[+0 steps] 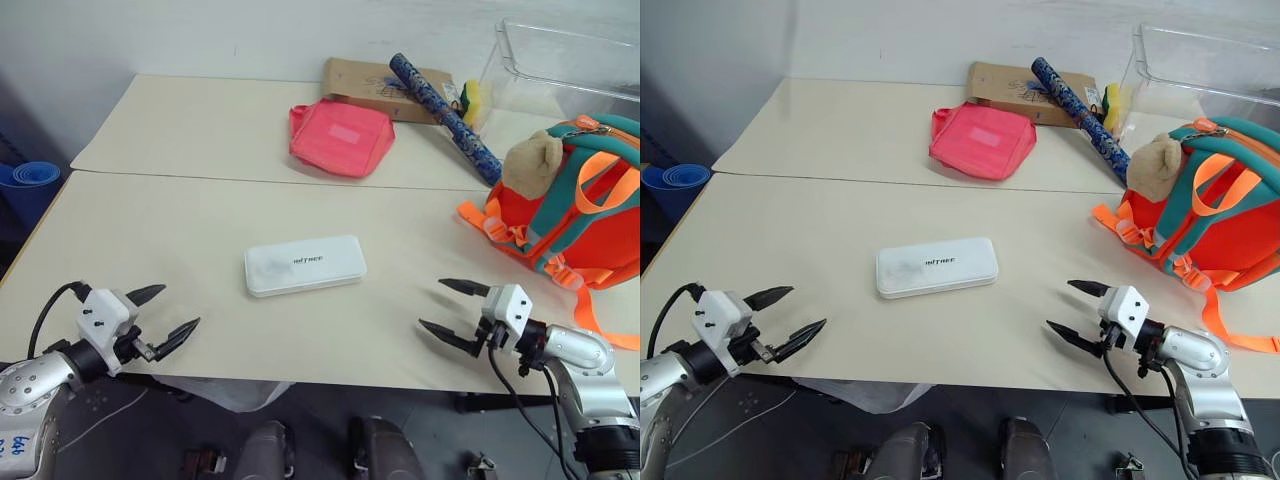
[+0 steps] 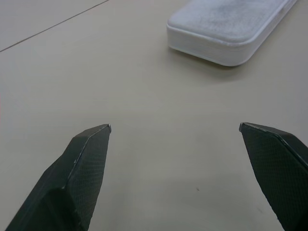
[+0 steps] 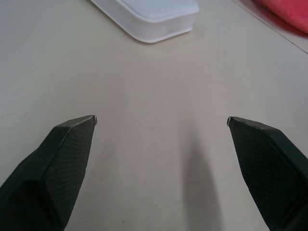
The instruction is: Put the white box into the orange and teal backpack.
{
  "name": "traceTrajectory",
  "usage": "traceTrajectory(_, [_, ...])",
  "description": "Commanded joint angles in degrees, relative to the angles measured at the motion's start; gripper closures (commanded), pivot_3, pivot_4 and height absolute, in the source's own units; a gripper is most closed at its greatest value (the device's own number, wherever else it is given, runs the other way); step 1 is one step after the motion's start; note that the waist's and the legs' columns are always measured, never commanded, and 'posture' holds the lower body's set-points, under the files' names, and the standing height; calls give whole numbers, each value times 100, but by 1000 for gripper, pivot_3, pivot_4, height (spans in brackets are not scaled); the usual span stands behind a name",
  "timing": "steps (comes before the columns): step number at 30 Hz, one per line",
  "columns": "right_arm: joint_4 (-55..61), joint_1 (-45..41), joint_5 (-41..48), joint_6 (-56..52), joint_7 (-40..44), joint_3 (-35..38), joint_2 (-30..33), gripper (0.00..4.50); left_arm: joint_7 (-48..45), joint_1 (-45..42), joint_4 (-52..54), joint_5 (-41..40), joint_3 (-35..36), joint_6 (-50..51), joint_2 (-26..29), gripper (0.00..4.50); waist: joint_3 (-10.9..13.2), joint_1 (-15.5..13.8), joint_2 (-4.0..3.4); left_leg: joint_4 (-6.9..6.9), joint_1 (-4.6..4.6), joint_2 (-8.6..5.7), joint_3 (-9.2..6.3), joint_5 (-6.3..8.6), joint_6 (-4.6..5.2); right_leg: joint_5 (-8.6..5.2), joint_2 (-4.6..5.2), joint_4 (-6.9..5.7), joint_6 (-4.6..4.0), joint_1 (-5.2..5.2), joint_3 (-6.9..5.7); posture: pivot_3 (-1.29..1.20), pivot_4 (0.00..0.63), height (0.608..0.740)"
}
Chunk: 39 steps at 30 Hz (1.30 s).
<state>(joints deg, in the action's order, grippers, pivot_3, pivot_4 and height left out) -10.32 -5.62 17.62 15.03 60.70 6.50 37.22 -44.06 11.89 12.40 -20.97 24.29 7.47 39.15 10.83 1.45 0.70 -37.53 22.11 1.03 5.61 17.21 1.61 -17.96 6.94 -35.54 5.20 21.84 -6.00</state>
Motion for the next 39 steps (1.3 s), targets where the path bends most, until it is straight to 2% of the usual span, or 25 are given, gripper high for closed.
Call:
traceTrajectory(1, [144,-104,220,-128,79,-10,-75,40,81,-194,-56,-42,76,28,49,0,0,0,0,0,0,0,0,0,0,0,0,0,0,0,0,0,150,740])
traceTrajectory(4, [756,-255,471,-906,-73,-140,-133,40,54,-289,-3,-180,52,585,215,0,0,7,-1,1,-1,0,-2,-5,6,0,-1,-3,0,1,0,0,150,740])
traceTrajectory(6, [1309,-719,396,-2016,-450,-500,-154,413,118,-483,114,-459,56,1137,264,0,3,42,-5,2,0,1,-1,-7,7,0,-1,-7,0,7,2,0,150,740])
traceTrajectory(7, [1493,-927,266,-2398,-561,-681,-137,647,205,-592,134,-470,26,1253,256,186,6,47,-10,2,1,1,2,-8,5,0,0,-10,0,11,5,0,150,740])
traceTrajectory(11, [1376,-1656,-469,-3066,-1297,-1096,-274,1994,751,-1102,238,-417,-252,1902,81,1206,6,-11,-10,7,8,1,2,-4,-27,-4,4,-23,-7,30,3,0,150,740])
traceTrajectory(15, [514,-2342,-1360,-2865,-1933,-1457,-465,3409,1198,-1683,257,-168,-973,2297,-277,2458,6,-85,-9,8,28,-21,6,-25,3,-4,20,-40,-7,52,1,0,150,740])
traceTrajectory(18, [145,-2607,-1570,-2667,-2102,-1567,-684,4458,1404,-1984,133,4,-1289,2363,-481,3450,5,-98,-7,7,35,-34,22,-33,18,-1,26,-44,-2,58,4,0,150,740])
traceTrajectory(21, [-91,-2758,-1529,-2480,-1990,-1611,-973,4500,1380,-2211,80,-16,-1481,2326,-657,4357,5,-76,-7,7,40,-29,28,-40,17,0,16,-49,1,62,4,0,150,740])
traceTrajectory(28, [496,-2399,-1114,-2986,-1222,-1697,-995,4500,1146,-2426,-9,88,-1914,2339,-712,4357,5,-22,-6,8,36,-11,31,-50,4,1,-9,-49,1,58,8,0,150,740])
traceTrajectory(34, [1466,-1840,-731,-3603,-920,-1403,-571,4500,888,-2400,66,83,-2141,2293,-753,4357,4,-42,-6,8,31,-12,28,-50,5,1,-4,-48,1,54,11,0,150,740])
traceTrajectory(39, [2526,-1034,-248,-4101,-566,-908,112,4500,516,-2295,226,-38,-2445,2303,-801,4357,4,-157,-5,10,31,-14,27,-48,6,1,2,-41,1,55,10,0,150,740])
